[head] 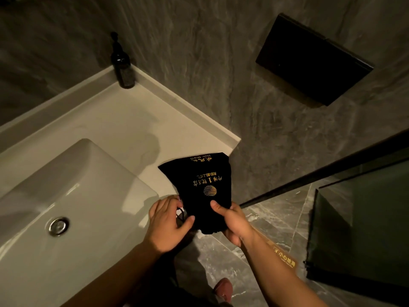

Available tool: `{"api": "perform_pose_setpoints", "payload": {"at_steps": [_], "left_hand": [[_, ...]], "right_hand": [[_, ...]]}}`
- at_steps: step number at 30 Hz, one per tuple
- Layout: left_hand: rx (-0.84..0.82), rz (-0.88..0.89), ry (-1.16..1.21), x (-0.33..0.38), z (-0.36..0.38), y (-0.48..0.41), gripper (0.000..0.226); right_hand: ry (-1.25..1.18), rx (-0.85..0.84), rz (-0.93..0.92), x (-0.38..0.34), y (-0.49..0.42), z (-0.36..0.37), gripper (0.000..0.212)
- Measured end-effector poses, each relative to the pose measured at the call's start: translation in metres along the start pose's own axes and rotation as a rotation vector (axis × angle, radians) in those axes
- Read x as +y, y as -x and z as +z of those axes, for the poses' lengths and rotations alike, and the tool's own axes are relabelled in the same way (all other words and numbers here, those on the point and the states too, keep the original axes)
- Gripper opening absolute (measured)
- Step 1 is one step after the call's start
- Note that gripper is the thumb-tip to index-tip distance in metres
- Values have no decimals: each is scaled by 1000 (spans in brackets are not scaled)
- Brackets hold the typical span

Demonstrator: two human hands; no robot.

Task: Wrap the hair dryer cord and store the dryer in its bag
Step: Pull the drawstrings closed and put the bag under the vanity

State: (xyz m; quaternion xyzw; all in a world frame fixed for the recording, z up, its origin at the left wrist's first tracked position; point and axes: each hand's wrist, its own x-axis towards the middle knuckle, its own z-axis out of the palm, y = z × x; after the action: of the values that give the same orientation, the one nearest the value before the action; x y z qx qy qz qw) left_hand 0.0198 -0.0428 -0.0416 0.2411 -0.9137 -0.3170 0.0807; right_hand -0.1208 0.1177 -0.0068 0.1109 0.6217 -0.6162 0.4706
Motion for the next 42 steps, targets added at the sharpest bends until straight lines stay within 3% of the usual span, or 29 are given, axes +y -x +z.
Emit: {"api": "perform_pose_setpoints", "payload": {"at_steps": [4, 10, 19, 22, 25, 29, 34, 38, 42], "left_hand": [[19, -21, 34, 7, 15, 16, 36], [32, 24, 6, 33, 49, 50, 59], [33, -93, -303, 50, 104, 53, 66], [-46, -31, -426, 32, 119, 40, 71], [-64, 79, -520, 4, 144, 30, 74], [60, 212, -614, -35, 182, 21, 66], [269, 236, -788, -58, 212, 10, 65], [481, 272, -931, -80, 232, 3, 62], [568, 277, -1118, -89, 238, 6, 65]], "right_hand": [[24, 28, -46, 0, 13, -44, 44], [107, -11, -83, 5, 20, -130, 34], [164, -28, -48, 28, -6, -221, 22], [205, -13, -24, 51, -33, -234, 32], [227, -11, -4, 81, -70, -239, 25], [217, -24, 3, 130, -139, -239, 26], [226, -54, -31, 186, -242, -228, 39], [232, -103, -106, 212, -305, -203, 35], [227, -153, -183, 222, -352, -177, 29]]}}
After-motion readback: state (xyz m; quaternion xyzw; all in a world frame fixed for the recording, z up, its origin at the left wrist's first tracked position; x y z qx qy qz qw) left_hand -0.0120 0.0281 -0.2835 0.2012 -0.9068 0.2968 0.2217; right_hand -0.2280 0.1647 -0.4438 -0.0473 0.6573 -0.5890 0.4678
